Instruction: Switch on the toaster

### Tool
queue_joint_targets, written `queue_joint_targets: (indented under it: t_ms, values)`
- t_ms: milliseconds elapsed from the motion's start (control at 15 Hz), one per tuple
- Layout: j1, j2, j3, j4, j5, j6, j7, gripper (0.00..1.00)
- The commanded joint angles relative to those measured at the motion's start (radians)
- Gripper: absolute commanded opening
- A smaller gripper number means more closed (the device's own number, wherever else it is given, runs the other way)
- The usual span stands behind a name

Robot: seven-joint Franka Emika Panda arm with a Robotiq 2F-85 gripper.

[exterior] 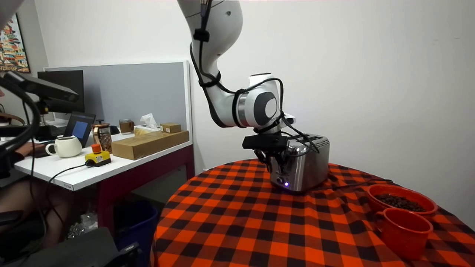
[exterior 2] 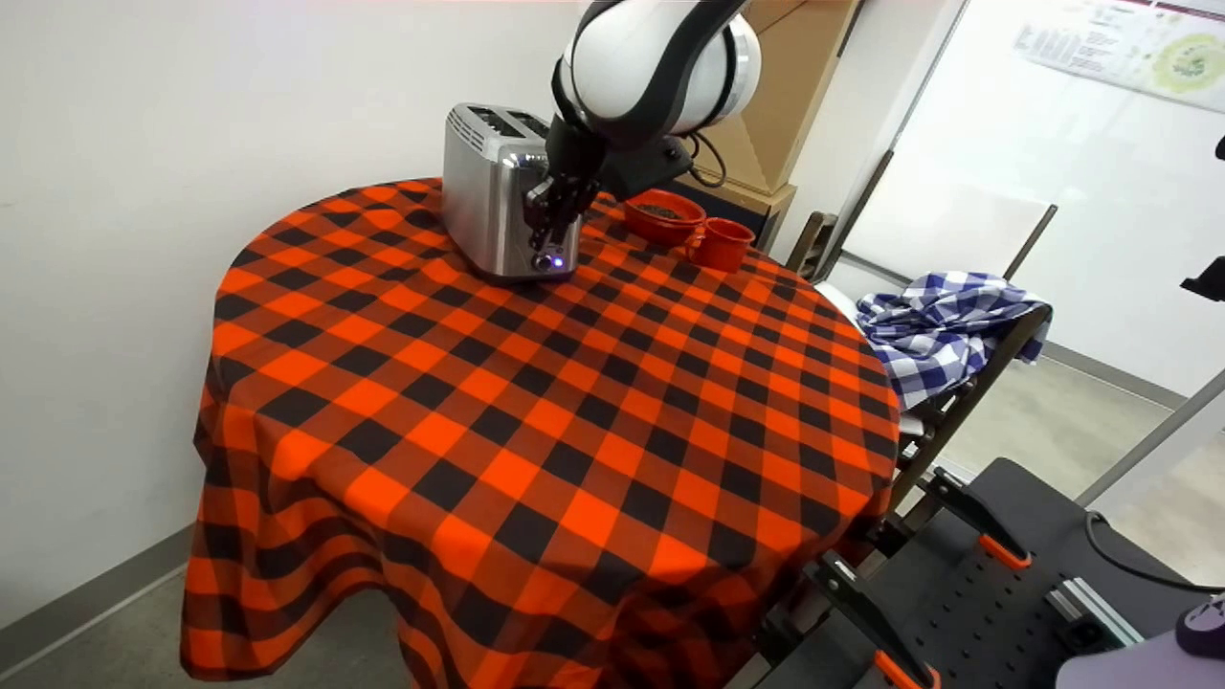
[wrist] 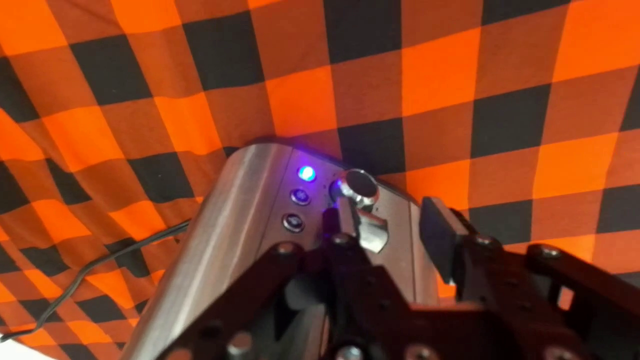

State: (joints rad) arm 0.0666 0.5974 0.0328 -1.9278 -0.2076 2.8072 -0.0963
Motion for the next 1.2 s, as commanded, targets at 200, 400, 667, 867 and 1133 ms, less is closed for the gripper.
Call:
queue_joint_targets:
  t_ms: [200,400,667,867,1133]
  values:
    - [-0.105,-0.147,0.089,-0.108,0.112,-0.286,-0.156,0.92]
    - [-0.078,-0.248,0.014,-0.192,0.059,-0.359,-0.077,1.00]
    - [-0.071,-0.381,-0.054,-0.329,0.005,-0.346,0.023,1.00]
    - [-0.087,-0.492,-0.058,-0.431,0.031,-0.329,0.038,1.00]
    - [-0.095,-0.627,-0.047,-0.523,0.117,-0.321,-0.003,1.00]
